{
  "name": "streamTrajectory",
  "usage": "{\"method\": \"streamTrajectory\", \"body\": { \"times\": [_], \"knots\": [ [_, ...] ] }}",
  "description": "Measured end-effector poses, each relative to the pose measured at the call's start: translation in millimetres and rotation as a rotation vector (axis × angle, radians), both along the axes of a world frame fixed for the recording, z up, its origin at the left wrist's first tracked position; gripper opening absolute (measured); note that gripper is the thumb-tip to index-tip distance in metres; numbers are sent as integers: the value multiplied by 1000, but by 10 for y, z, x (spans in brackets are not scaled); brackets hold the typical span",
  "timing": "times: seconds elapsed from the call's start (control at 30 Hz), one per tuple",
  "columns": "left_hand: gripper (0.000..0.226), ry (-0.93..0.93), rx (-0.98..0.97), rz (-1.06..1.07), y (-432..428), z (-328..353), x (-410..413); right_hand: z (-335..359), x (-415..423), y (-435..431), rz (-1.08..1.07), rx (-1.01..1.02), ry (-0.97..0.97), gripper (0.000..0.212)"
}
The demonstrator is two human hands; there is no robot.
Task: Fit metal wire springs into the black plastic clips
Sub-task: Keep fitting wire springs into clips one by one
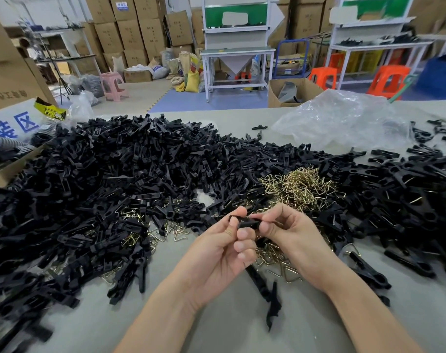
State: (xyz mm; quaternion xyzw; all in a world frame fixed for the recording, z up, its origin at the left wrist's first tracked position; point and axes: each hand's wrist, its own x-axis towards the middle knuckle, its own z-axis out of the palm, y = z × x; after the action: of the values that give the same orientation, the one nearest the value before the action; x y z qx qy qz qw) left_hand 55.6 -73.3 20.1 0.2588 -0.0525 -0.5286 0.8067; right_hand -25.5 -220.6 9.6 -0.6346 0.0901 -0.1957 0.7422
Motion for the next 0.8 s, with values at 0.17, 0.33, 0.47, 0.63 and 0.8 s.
{"method": "streamTrajectory", "body": {
  "times": [0.17,0.33,0.47,0.63,0.8],
  "knots": [
    [19,-23,15,6,2,-16,12,-6,-5,-7,14,-1,-9,18],
    [12,-56,25,-8,3,-18,12,-22,-10,-19,27,-40,-10,17],
    [9,-56,28,-14,6,-19,17,-37,-6,-26,21,-50,-12,17],
    [8,-68,22,-7,-4,-33,-4,-44,-10,-35,19,-70,-11,17],
    [9,-72,25,9,-23,-57,-13,-46,-14,-40,31,-69,-17,18]
  ]
}}
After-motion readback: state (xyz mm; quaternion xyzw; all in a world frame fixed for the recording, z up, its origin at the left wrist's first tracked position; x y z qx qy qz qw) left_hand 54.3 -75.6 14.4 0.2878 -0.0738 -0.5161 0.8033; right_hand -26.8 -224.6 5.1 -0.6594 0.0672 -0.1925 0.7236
